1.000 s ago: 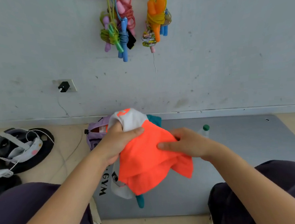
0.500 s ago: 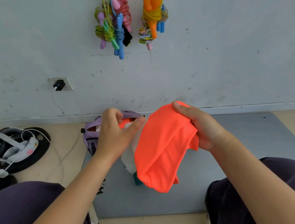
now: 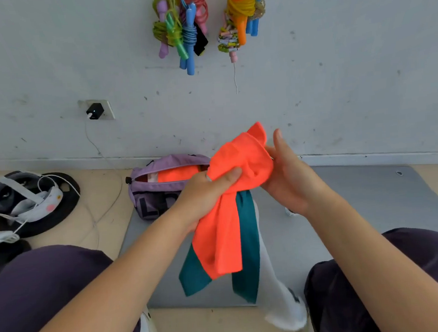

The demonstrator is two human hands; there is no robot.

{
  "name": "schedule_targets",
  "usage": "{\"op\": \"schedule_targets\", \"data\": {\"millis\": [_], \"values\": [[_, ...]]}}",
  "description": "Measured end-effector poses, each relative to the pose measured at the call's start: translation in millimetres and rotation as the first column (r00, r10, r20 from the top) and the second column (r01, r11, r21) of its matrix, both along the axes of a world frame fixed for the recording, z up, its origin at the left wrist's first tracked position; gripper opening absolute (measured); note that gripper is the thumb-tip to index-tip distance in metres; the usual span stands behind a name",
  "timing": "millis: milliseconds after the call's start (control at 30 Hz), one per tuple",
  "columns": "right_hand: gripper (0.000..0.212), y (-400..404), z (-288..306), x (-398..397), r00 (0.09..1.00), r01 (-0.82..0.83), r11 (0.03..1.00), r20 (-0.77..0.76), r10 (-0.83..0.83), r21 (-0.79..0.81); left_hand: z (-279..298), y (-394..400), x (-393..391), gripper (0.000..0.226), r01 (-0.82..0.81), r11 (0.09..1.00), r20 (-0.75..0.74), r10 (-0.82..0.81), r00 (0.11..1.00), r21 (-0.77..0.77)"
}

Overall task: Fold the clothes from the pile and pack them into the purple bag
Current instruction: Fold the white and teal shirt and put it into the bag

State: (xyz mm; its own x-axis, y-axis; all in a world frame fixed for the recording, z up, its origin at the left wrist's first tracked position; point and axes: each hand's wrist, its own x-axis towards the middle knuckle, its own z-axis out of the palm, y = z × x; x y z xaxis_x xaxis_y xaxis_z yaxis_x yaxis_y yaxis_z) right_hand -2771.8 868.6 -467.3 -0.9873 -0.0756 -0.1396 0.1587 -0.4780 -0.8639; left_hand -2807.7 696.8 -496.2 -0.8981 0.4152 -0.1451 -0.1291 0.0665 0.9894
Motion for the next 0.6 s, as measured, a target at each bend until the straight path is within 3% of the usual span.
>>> {"op": "schedule_targets", "data": {"millis": [100, 167, 267, 433, 500, 567, 600], "values": [[0.058, -7.3, -7.8, 5.4, 0.995, 0.079, 0.903, 0.028, -0.101, 0.421, 2.2, -4.3, -6.8, 0.028, -0.189, 0.977, 0.129, 0.175, 0.976, 0.098], [0.047, -14.4, -17.4, 6.8, 0.984, 0.154, 0.793, -0.019, -0.177, 0.589, 3.7, -7.5, -10.8, 0.038, -0.277, 0.959, 0.178, 0.261, 0.949, 0.069], [0.032, -22.3, -20.4, 6.9, 0.988, 0.142, 0.746, -0.052, -0.142, 0.651, 7.5, -9.0, -11.3, 0.047, -0.306, 0.95, 0.198, 0.289, 0.937, 0.063], [0.028, -26.1, -23.7, 9.8, 0.991, 0.13, 0.684, -0.084, -0.101, 0.717, 13.4, -10.3, -2.2, 0.064, -0.071, 0.982, 0.239, 0.028, 0.971, 0.176], [0.019, -24.5, -22.7, 10.1, 0.984, 0.179, 0.656, -0.133, -0.121, 0.733, 8.6, -14.2, -0.3, 0.047, 0.028, 0.979, 0.171, -0.063, 0.983, 0.2], [0.023, -20.2, -19.7, 10.2, 0.984, 0.178, 0.653, -0.14, -0.111, 0.736, 5.4, -16.6, 2.7, 0.021, 0.129, 0.969, 0.072, -0.147, 0.986, 0.212], [0.028, -18.0, -19.0, 10.2, 0.986, 0.165, 0.664, -0.133, -0.099, 0.729, 5.1, -17.1, 3.3, 0.016, 0.103, 0.971, 0.046, -0.115, 0.992, 0.215]]}}
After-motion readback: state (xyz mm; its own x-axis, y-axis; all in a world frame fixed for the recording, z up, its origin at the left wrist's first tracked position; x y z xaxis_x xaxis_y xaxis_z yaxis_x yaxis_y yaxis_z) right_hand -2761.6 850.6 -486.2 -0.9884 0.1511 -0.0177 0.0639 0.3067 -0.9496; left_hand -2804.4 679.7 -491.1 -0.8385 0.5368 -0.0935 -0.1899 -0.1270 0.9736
